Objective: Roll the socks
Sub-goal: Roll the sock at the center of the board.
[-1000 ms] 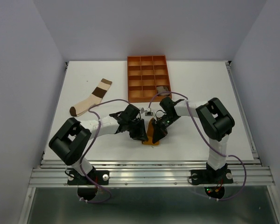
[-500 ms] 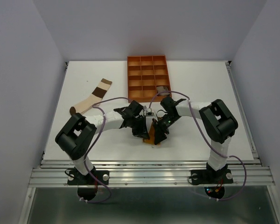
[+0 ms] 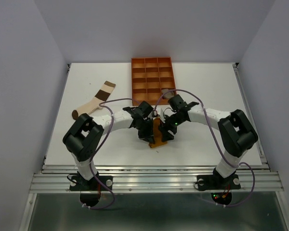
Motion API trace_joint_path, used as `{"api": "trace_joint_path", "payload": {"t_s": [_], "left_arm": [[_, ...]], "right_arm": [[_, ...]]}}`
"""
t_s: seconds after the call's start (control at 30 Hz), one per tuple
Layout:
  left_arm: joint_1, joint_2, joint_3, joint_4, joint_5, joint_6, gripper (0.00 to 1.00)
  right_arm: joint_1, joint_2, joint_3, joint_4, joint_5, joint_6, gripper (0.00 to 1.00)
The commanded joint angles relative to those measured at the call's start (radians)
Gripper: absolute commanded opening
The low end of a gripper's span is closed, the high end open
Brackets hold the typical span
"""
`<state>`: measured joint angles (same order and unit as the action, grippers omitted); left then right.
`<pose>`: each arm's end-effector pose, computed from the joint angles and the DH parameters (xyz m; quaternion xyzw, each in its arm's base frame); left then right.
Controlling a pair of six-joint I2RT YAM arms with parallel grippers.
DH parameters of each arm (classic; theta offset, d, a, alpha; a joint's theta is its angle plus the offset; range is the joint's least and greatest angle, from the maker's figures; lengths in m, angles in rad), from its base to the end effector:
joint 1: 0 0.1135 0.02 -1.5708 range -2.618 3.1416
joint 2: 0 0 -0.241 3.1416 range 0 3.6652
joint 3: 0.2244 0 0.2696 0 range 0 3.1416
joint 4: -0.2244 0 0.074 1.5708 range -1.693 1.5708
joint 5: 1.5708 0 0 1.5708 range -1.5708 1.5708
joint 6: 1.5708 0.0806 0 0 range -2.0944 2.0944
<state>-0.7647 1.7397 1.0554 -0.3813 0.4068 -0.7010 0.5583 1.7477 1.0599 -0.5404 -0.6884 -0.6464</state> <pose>0.2476 -0.2818 0.1019 0.0807 0.9462 -0.3091 0.0511 0.2692 0.2285 0.1019 -0.5729 0.7317 0.3251 0.1750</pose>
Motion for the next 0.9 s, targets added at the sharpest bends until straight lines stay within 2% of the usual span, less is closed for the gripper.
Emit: {"api": "trace_joint_path", "payload": {"t_s": [0.0, 0.37, 0.5, 0.87], "left_arm": [[-0.015, 0.024, 0.052, -0.103, -0.033, 0.038, 0.00], [-0.007, 0.093, 0.118, -0.162, -0.031, 0.032, 0.00], [-0.004, 0.092, 0.115, -0.139, -0.008, 0.018, 0.00], [-0.004, 0.080, 0.110, -0.143, -0.016, 0.003, 0.00]], "right_arm": [[0.000, -0.056, 0.000, 0.097, 0.092, -0.024, 0.70], [0.009, -0.227, -0.115, 0.115, 0.021, -0.205, 0.71], [0.055, -0.309, -0.178, 0.152, 0.036, -0.266, 0.71], [0.146, -0.330, -0.181, 0.106, 0.087, -0.349, 0.70]]}}
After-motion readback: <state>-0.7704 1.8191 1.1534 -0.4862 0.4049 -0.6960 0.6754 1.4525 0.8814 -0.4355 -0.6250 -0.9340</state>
